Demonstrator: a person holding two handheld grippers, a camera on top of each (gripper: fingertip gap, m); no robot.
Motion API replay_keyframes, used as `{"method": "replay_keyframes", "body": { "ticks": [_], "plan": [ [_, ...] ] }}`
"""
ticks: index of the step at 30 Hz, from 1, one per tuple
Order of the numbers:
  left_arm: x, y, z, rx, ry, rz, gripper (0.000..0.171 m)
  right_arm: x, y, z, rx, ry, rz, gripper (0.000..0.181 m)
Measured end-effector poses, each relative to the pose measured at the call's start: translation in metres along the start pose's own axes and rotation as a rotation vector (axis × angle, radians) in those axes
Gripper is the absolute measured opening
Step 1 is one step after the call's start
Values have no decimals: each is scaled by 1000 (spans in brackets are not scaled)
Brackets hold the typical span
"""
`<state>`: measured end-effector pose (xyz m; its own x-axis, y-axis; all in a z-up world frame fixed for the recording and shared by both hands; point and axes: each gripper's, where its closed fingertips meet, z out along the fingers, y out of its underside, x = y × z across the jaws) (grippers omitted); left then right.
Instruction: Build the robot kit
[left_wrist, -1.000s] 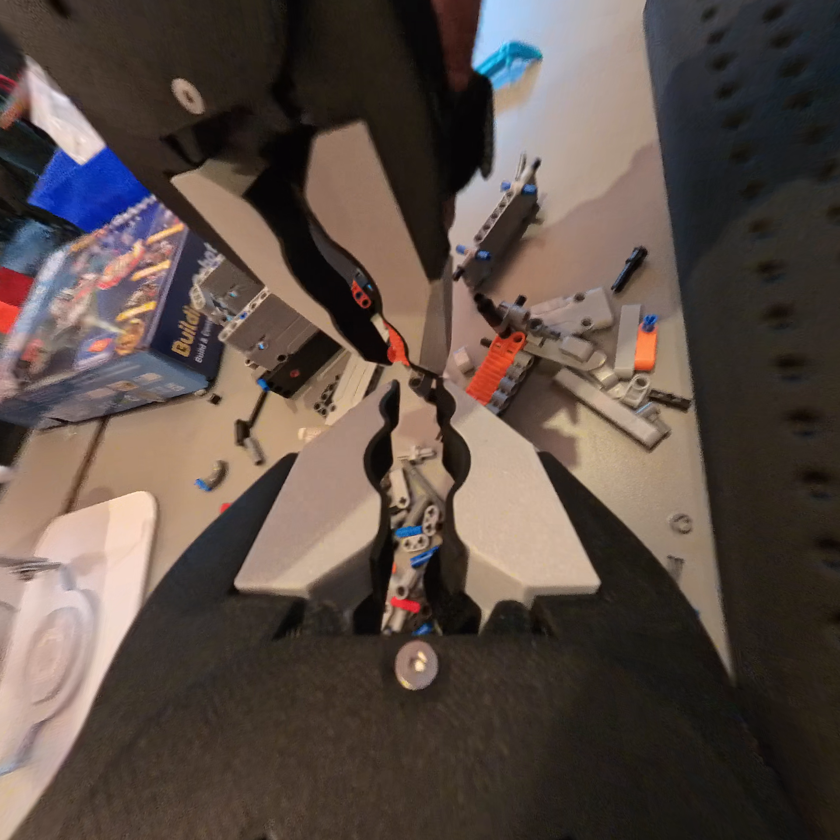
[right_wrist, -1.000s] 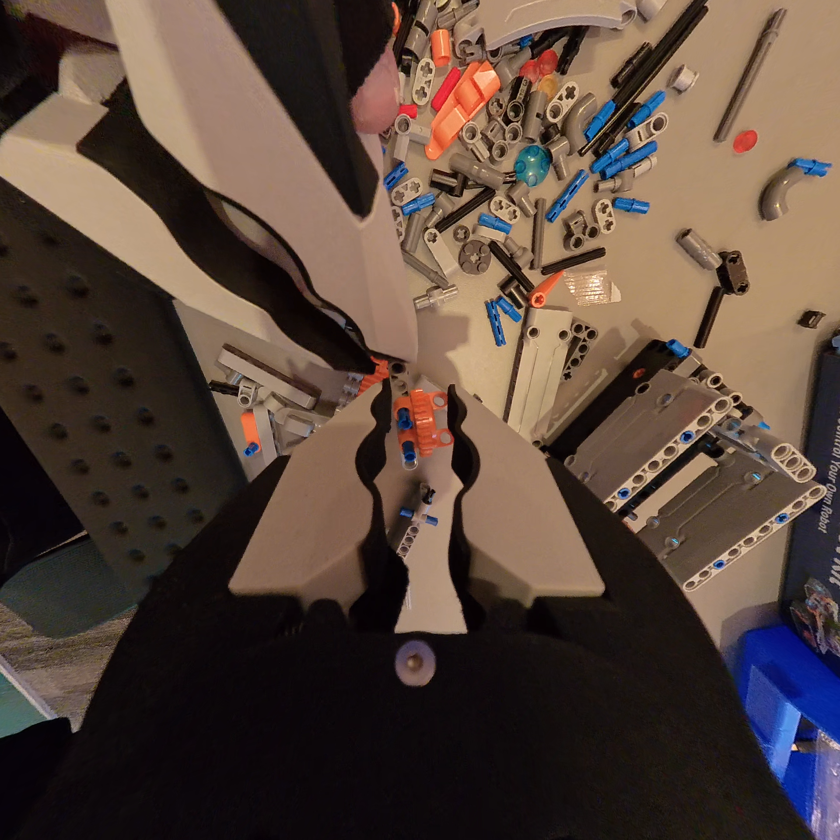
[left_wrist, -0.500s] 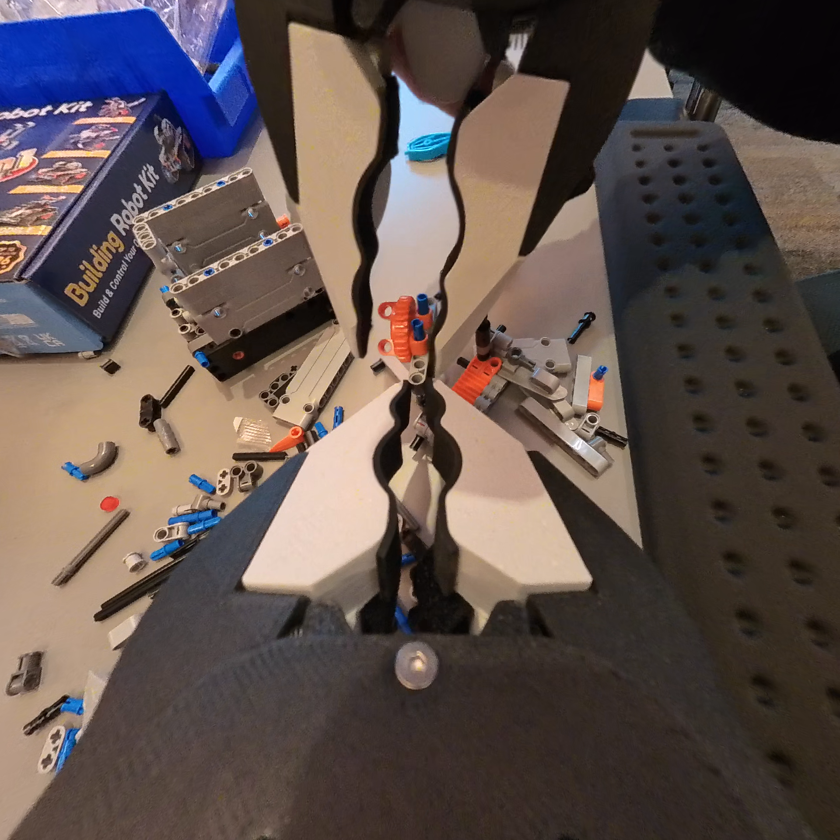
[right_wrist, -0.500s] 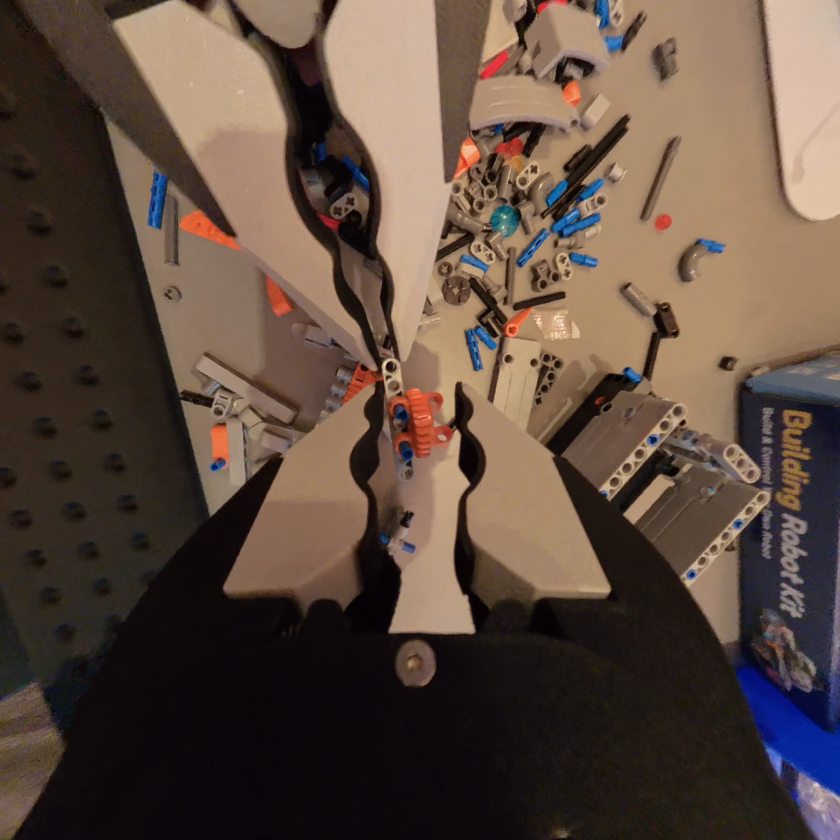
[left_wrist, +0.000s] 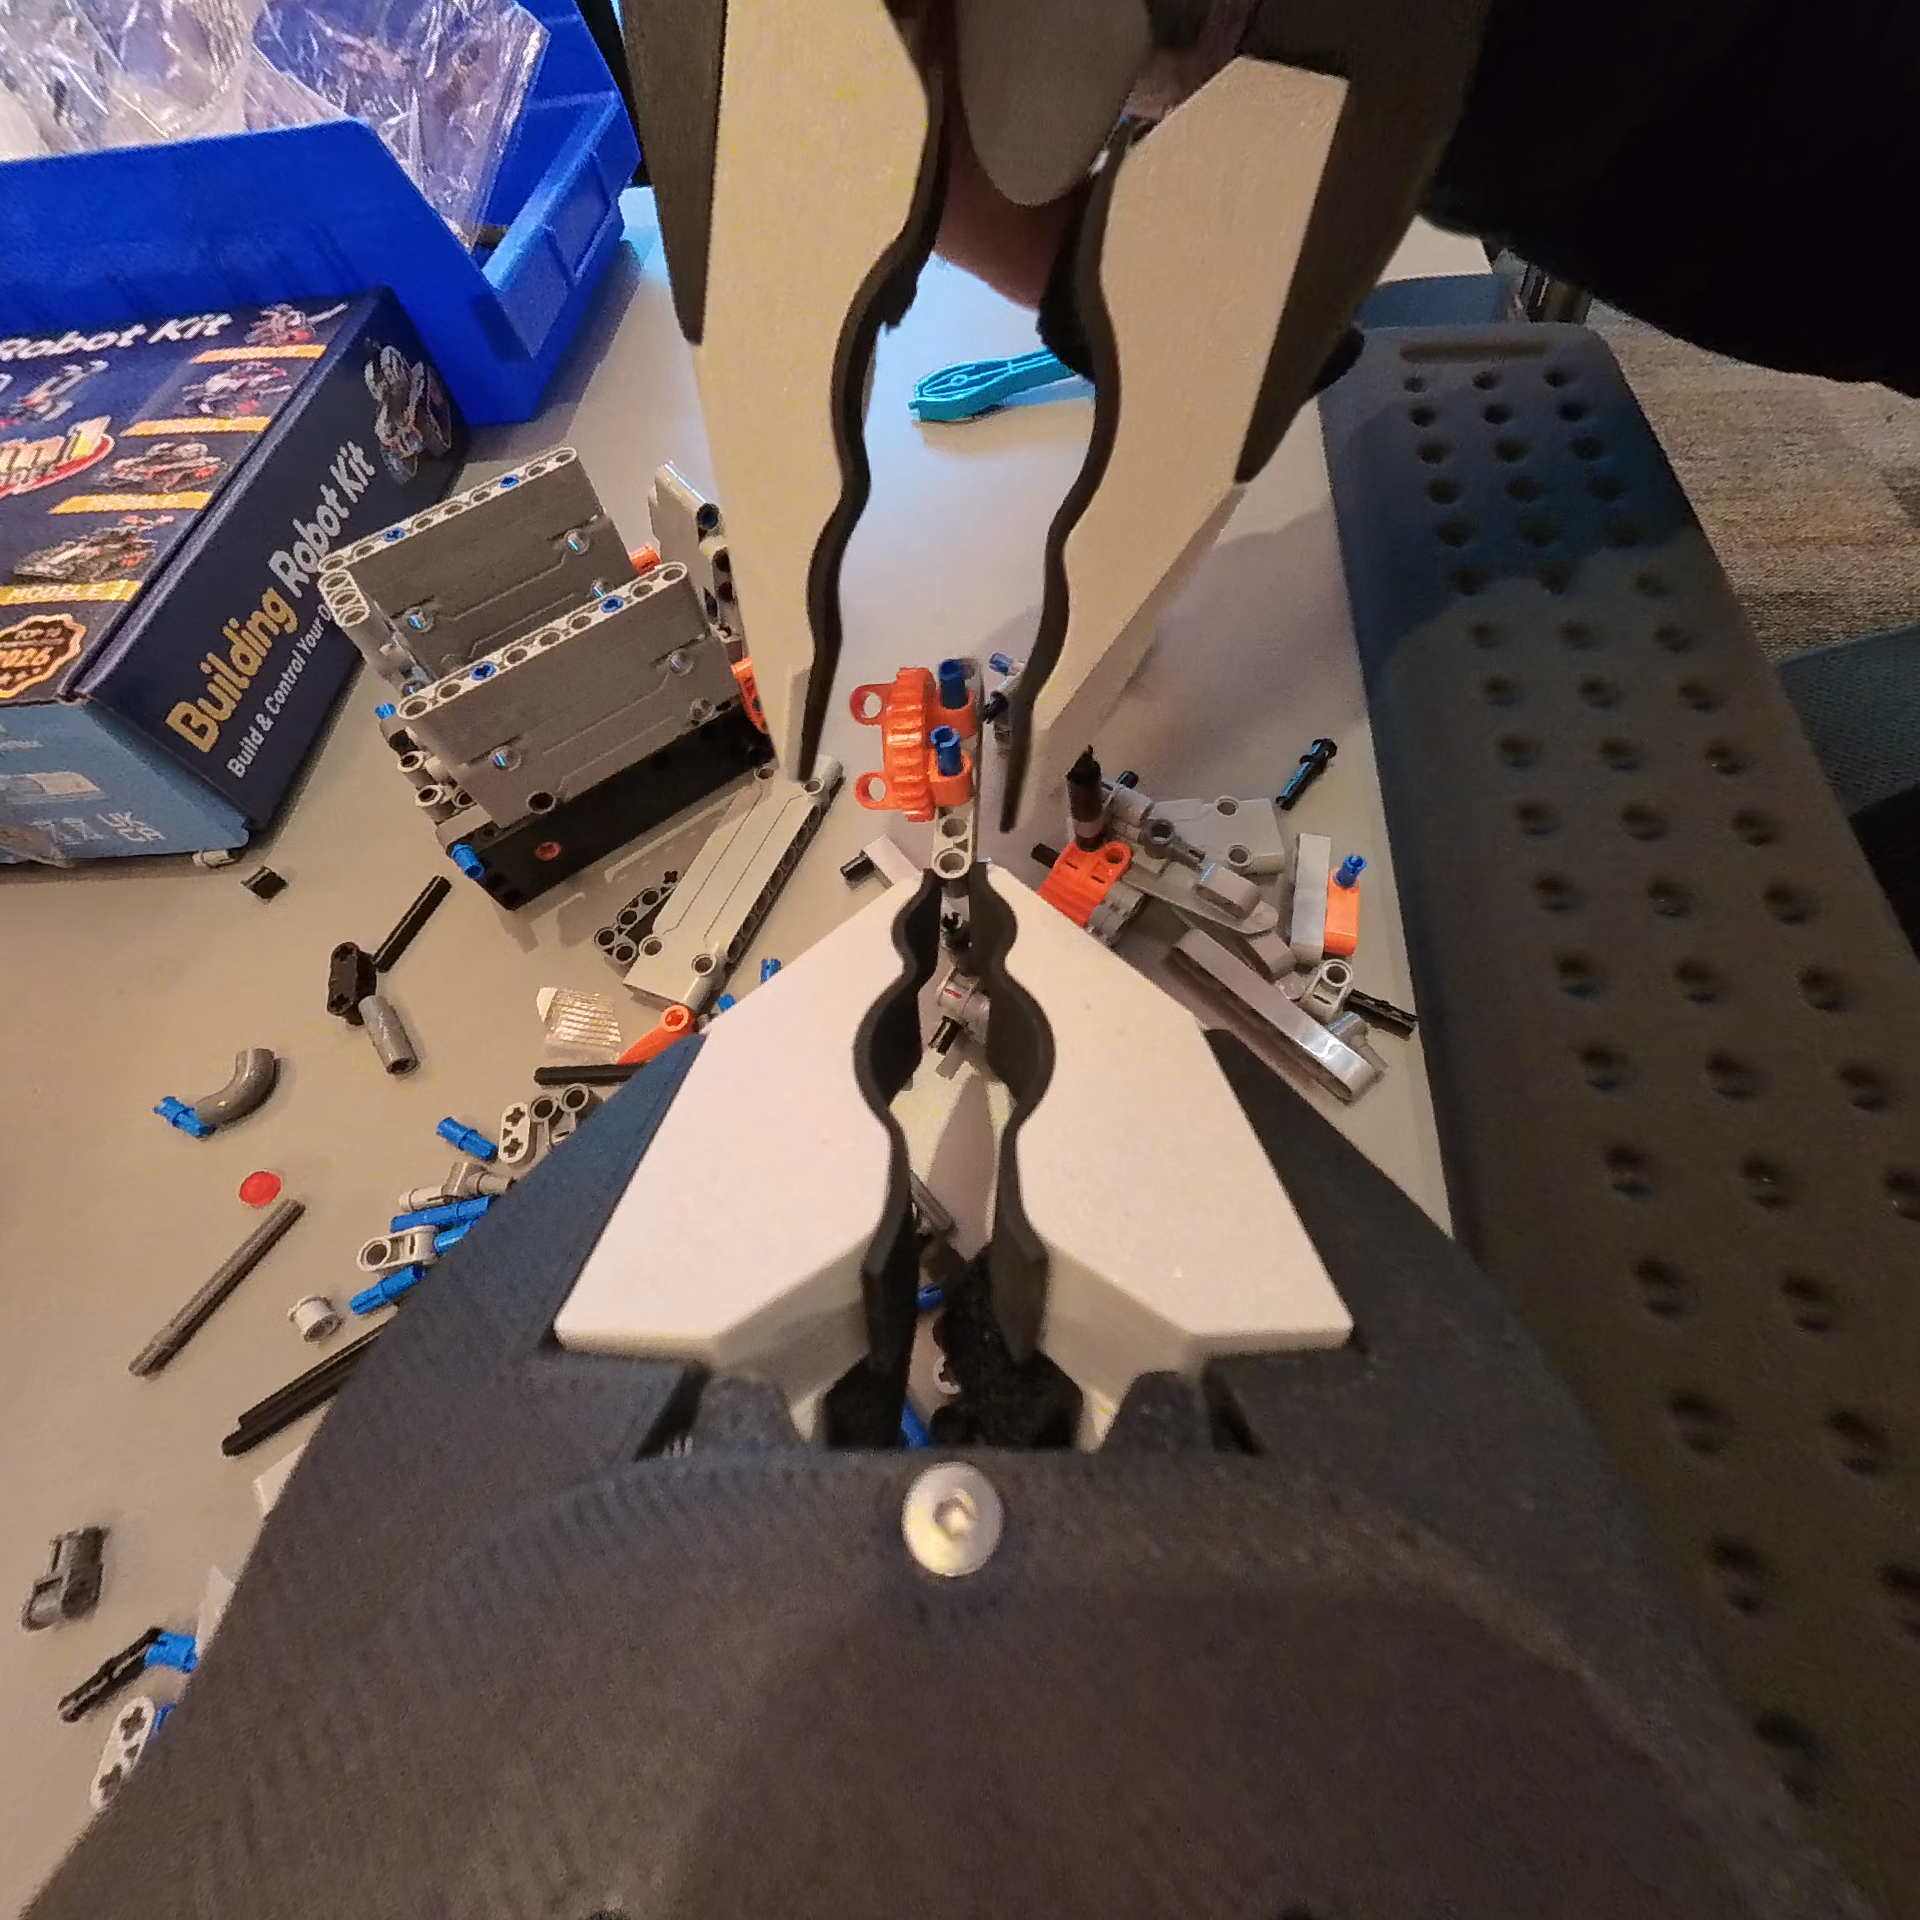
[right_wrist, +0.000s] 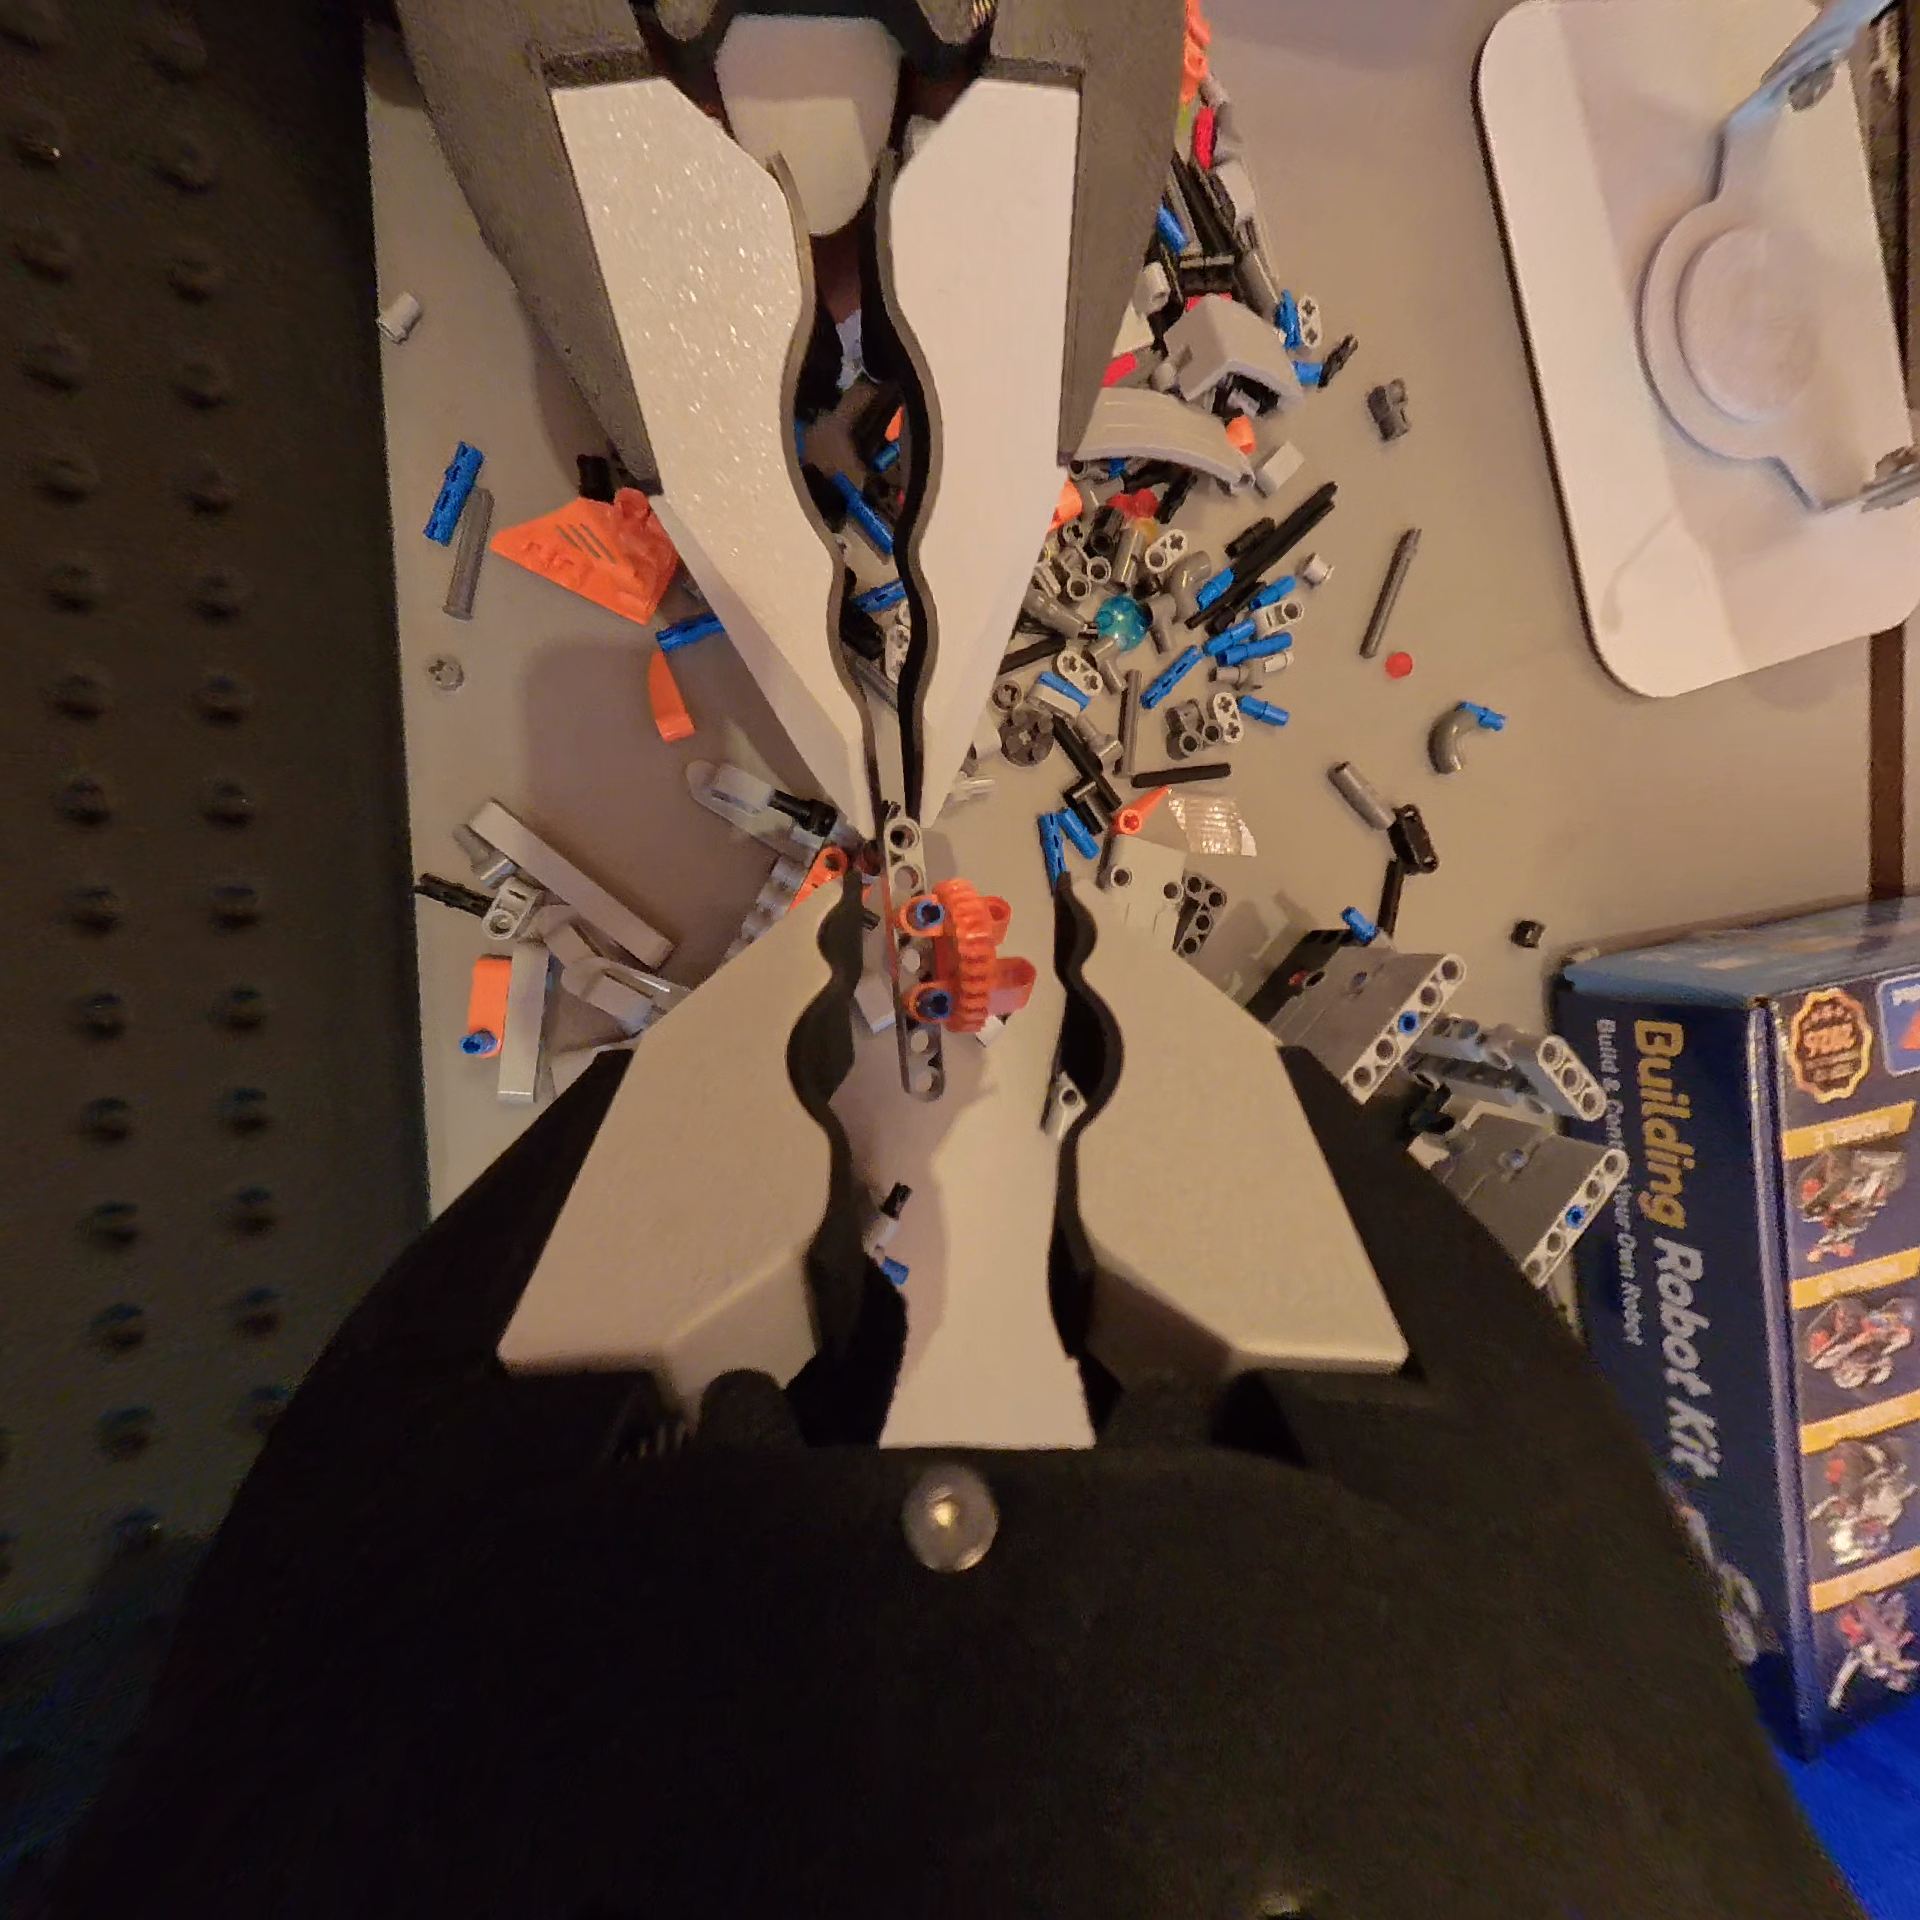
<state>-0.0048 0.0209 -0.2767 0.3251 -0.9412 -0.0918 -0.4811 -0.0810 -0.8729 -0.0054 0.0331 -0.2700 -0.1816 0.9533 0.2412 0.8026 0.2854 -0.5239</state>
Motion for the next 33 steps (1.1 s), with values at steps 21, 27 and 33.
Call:
{"method": "replay_keyframes", "body": {
  "ticks": [21,27,33],
  "plan": [
    [2,6,-4,-54,-4,-9,15,-12,2,13,-61,-129,-49,5],
    [6,30,10,-175,17,-95,19,-15,6,21,-141,-146,-69,5],
    [0,34,22,-195,-23,-139,8,-12,8,21,-165,-155,-43,5]
  ]
}}
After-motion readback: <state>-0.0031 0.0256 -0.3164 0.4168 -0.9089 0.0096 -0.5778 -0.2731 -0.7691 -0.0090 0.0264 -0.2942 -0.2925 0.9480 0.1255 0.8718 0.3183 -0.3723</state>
